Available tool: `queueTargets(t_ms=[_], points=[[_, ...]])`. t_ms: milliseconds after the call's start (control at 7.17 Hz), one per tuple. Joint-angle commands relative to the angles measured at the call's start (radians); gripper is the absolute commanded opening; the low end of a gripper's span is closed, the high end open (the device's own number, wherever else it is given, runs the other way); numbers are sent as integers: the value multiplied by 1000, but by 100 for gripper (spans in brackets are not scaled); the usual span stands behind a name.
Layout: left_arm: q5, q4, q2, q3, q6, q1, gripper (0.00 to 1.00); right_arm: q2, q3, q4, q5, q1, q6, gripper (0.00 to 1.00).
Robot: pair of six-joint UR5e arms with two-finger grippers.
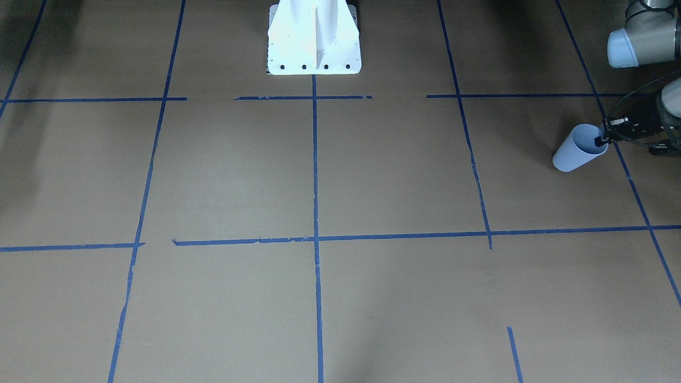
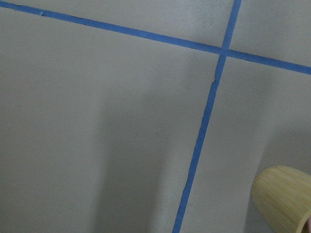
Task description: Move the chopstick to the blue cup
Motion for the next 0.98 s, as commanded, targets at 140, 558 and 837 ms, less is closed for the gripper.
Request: queueTargets(t_ms=[140, 558, 837], points=[[-33, 9, -273, -173, -590, 194, 0, 3, -1, 1, -2, 0, 0, 99], [334, 78, -679, -20, -980, 572, 0, 8, -3, 22, -7, 0, 0, 99], [382, 75, -771, 114, -979, 603, 0, 8, -1, 24, -5, 0, 0, 99]])
